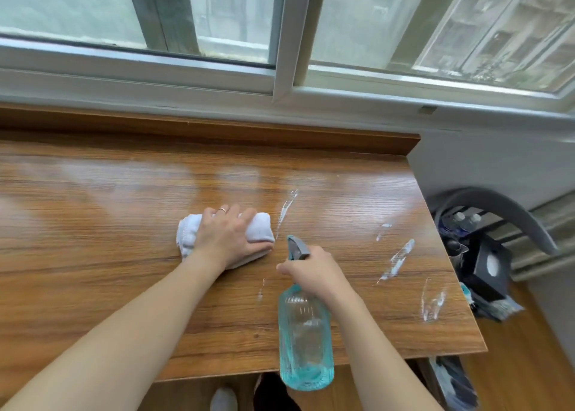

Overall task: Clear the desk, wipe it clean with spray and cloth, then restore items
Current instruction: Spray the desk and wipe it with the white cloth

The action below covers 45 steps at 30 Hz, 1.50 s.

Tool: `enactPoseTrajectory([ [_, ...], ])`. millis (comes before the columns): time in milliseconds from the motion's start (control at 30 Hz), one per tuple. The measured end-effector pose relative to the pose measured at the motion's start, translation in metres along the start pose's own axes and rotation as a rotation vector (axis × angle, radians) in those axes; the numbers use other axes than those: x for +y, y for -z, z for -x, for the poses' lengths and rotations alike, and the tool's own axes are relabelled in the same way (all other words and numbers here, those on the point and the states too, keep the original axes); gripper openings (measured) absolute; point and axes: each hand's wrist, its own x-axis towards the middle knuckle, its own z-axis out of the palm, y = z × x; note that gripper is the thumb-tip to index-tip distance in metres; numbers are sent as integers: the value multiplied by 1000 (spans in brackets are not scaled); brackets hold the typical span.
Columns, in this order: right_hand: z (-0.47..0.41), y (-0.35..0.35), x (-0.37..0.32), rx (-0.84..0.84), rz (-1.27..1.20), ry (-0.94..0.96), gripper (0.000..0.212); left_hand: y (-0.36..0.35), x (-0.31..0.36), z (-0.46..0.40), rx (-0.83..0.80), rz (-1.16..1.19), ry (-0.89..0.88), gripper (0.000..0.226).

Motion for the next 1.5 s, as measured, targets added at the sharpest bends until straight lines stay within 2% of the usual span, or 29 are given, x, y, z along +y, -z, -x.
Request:
enactPoseTrajectory([
  [133,16,-5,12,-4,-15,13,37,-1,-1,-25,-15,-23,32,87],
  [333,36,-22,25,-2,-19,40,37,5,1,-36,-148,-33,77,90],
  [433,46,-28,26,-6,-14,30,34,15,4,-23,-193,-40,89,91],
  [633,61,-44,31,-23,-17,15,33,26,9,30,-177,-62,88,93],
  [767,64,-50,41,10,12,8,24,31,12,29,-229,-91,117,97],
  [867,65,-48,46,-33,22,6,23,32,14,30,-251,-92,129,98],
  [1033,65,-39,49,66,-33,46,28,40,27,42,-283,-99,158,91],
  [1100,61,-36,48,77,-32,46,27,40,36,53,-258,-90,134,91],
  [1300,50,-29,45,90,-40,37,24,27,53,84,-47,-2,16,82],
  [1400,47,-31,47,74,-50,34,23,23,48,73,-33,-6,-16,82],
  [1500,46,-34,52,75,-57,25,23,19,44,54,-91,-10,-3,87],
])
